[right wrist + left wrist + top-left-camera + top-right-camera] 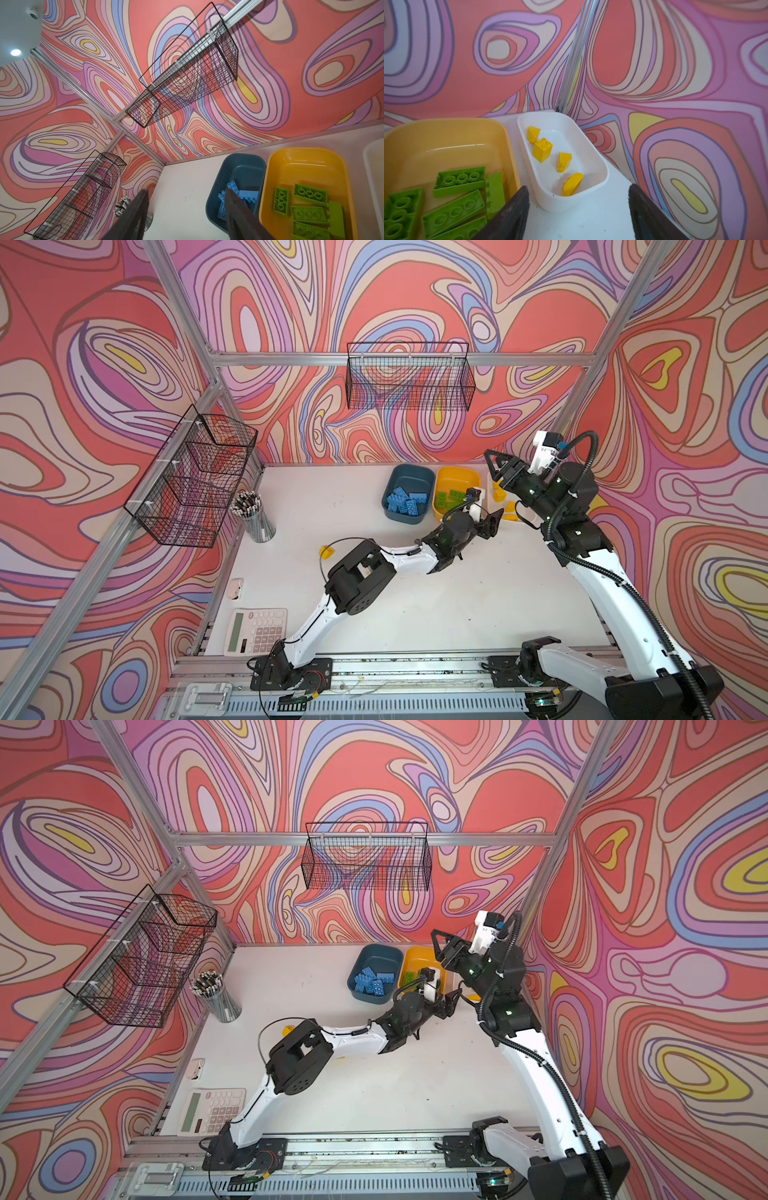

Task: Sort the legos into containers by color
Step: 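Lift the left gripper while the right gripper lowers to a yellow brick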

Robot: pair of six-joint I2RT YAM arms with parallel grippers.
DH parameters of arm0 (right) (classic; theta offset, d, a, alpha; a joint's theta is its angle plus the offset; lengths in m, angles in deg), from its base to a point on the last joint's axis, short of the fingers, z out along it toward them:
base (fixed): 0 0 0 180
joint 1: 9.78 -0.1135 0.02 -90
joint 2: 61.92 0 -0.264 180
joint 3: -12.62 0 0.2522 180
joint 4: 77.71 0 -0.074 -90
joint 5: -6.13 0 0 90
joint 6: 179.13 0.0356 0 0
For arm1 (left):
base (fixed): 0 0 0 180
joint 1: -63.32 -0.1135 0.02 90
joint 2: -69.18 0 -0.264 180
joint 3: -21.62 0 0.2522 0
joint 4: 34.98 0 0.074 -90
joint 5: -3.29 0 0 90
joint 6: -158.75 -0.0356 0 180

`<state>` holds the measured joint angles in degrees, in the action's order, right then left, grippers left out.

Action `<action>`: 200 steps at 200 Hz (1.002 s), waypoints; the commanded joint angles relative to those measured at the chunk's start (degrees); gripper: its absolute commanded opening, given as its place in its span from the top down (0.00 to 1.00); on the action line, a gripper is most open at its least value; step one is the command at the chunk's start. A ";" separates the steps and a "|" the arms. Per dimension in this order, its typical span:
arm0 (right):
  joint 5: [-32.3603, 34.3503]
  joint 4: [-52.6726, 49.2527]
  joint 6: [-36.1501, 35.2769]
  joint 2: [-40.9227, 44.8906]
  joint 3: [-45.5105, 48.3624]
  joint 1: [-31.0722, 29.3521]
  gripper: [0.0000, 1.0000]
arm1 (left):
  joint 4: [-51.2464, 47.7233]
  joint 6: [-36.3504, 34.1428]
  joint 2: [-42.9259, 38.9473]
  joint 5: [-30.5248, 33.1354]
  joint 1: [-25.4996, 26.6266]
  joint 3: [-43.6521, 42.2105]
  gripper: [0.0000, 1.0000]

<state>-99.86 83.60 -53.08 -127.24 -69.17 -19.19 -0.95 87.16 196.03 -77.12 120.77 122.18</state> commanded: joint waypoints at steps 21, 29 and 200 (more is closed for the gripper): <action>2.63 -11.01 -6.93 -6.44 -4.58 -0.32 0.37 | 16.80 -10.47 -20.67 5.63 0.47 -25.81 0.26; 2.83 -11.60 -7.42 -7.79 -4.58 -0.52 0.37 | 16.86 -11.46 -25.32 7.49 0.47 -31.01 0.26; 29.29 -11.26 -9.39 -43.61 -7.98 -45.08 0.27 | -56.09 -7.03 -95.96 42.19 -3.05 -46.26 0.28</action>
<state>-74.95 72.26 -64.40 -167.68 -74.70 -60.65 -48.86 79.91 102.15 -39.44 118.06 76.74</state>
